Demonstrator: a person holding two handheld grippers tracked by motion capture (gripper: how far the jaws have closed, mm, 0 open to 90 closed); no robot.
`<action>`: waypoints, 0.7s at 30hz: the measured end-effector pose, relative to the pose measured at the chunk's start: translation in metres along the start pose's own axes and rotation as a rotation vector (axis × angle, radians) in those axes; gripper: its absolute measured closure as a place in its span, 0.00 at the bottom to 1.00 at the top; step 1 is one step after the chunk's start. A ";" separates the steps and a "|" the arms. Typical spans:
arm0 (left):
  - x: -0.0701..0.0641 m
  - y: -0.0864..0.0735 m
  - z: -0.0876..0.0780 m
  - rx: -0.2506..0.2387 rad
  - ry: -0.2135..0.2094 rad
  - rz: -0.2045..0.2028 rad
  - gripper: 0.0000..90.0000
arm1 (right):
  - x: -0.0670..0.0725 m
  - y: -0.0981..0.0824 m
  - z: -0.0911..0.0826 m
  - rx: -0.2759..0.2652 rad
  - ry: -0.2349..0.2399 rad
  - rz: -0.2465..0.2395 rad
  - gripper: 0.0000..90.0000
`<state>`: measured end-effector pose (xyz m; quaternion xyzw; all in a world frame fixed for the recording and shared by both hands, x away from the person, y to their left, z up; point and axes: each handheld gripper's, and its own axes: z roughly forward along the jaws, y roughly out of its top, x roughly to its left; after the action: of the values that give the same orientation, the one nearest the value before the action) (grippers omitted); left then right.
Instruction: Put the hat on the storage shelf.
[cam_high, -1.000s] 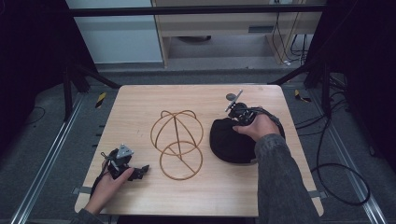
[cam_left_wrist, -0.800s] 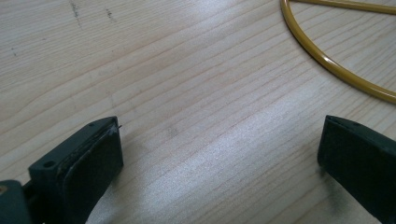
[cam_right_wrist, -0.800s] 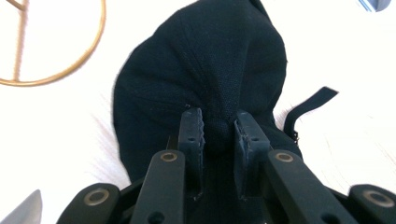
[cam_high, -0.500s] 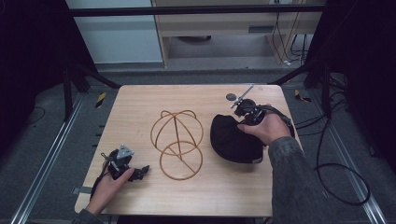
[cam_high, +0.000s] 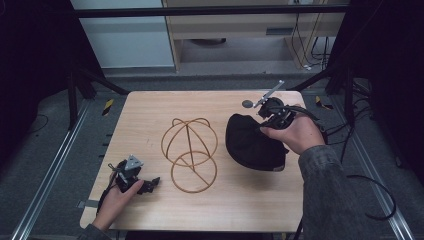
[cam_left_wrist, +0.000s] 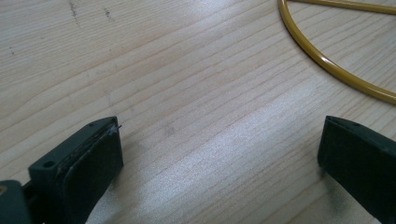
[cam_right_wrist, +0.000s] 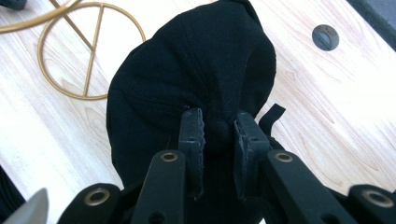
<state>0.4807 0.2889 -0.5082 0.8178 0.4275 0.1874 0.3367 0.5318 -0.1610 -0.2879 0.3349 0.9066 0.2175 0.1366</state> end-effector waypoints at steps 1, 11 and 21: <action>0.000 0.000 0.000 0.000 0.000 0.000 0.00 | 0.000 0.000 -0.002 -0.005 -0.003 0.001 0.84; 0.000 0.000 0.000 0.000 0.000 0.000 0.00 | 0.003 0.002 -0.021 -0.025 -0.010 -0.004 0.84; 0.000 0.000 0.000 0.000 0.000 0.001 0.00 | 0.013 0.008 -0.050 -0.086 -0.036 -0.026 0.85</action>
<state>0.4807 0.2888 -0.5082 0.8179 0.4272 0.1875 0.3367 0.5068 -0.1617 -0.2417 0.3208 0.8981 0.2484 0.1698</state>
